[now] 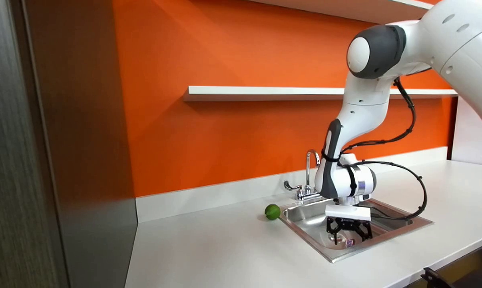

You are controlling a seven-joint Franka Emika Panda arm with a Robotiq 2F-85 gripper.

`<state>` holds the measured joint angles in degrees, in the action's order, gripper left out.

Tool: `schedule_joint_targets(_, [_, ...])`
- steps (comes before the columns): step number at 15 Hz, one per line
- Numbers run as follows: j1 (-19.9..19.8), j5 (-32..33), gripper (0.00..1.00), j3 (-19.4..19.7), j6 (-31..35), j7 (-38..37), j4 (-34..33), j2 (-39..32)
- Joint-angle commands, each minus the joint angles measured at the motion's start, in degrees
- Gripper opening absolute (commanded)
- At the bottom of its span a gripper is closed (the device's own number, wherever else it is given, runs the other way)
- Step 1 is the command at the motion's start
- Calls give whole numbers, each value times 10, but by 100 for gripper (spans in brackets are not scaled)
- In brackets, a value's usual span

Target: Remove the brown packet from the sink.

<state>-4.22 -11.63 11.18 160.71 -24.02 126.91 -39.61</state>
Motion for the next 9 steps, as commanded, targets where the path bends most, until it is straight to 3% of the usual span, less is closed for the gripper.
schedule_joint_targets(1, [13,-8,100,11,-20,-14,-12,-6])
schedule_joint_targets(2, [14,-7,92,13,-22,-15,-13,-7])
schedule_joint_targets(3, [15,-7,73,13,-22,-16,-14,-8])
schedule_joint_targets(9, [19,-6,25,15,-28,-17,-20,-19])
